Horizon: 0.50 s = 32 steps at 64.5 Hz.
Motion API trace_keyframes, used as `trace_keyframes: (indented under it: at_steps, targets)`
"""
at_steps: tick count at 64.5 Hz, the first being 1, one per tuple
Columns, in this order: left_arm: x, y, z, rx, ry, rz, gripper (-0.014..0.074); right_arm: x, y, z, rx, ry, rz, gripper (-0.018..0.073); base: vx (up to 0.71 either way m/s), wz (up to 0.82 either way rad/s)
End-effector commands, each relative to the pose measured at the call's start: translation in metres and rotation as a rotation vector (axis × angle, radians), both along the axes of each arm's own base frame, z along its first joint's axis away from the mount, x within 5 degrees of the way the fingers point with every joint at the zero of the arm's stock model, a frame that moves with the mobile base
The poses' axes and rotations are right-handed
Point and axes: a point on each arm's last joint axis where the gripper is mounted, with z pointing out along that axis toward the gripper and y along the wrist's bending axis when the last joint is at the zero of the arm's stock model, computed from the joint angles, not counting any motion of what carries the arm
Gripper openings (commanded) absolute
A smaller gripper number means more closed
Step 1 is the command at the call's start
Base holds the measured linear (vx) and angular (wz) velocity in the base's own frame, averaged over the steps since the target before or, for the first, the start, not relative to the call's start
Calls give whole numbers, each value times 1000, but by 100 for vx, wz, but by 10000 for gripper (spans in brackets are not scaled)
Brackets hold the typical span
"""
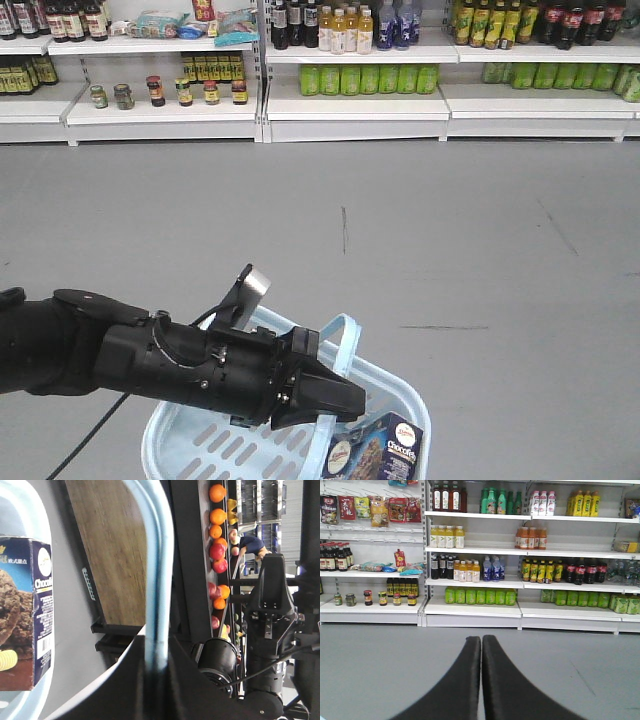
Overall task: Left arm holds basket, right arm returns cookies
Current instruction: 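Drive up to the shelves of bottled drinks, basket held by left gripper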
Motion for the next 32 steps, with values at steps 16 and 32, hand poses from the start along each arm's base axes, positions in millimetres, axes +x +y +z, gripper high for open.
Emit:
trace_keyframes:
  at_steps: [16,32]
  targets:
    - [-1,-3,29,-127,-31,-4,-6,-1,0,7,-6,-81,3,-8,37,3]
    - [-1,-3,29,-127,-31,-4,-6,-1,0,7,-6,-81,3,-8,37,2]
